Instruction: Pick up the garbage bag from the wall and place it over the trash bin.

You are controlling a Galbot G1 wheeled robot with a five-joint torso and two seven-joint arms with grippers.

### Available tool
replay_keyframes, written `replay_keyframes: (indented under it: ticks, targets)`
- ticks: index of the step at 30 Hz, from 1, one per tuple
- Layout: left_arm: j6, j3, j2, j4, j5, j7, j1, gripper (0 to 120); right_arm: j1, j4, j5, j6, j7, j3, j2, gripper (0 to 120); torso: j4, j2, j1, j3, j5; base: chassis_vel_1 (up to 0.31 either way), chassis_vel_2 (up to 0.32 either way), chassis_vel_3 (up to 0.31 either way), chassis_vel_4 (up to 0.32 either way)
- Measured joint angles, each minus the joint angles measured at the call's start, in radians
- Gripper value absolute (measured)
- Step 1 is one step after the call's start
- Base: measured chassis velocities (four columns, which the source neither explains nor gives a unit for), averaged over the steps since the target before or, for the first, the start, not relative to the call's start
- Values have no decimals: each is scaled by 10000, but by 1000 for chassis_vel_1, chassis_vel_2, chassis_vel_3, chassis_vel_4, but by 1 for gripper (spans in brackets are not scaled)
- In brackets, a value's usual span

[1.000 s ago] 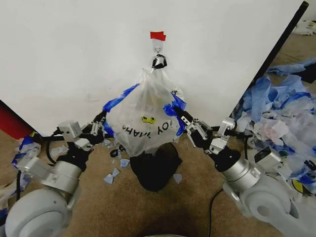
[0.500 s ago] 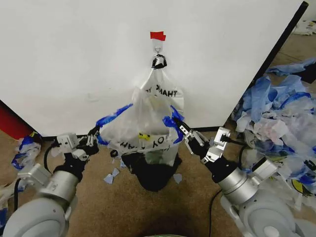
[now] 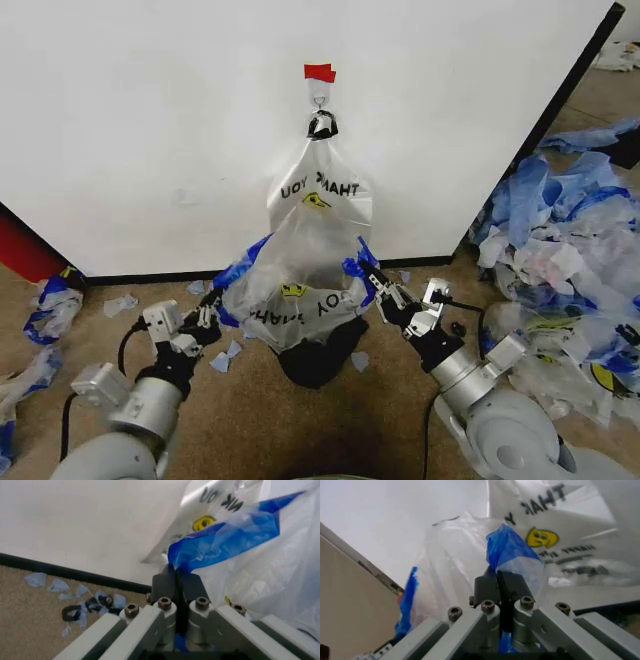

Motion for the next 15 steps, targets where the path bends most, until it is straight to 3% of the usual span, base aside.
replay_keyframes:
  ticks: [5, 15]
  targets:
    - [100, -383, 186, 3, -118, -75, 298, 0, -281, 172, -158, 0, 128, 78, 51, 0, 0, 0, 0, 0, 2, 0, 0, 0, 0]
    - [494, -1732, 481, 6, -1813, -524, 992, 0, -678, 1133, -314, -154, 846, 436, -132, 0, 2, 0, 0, 0, -1, 0, 0, 0, 0]
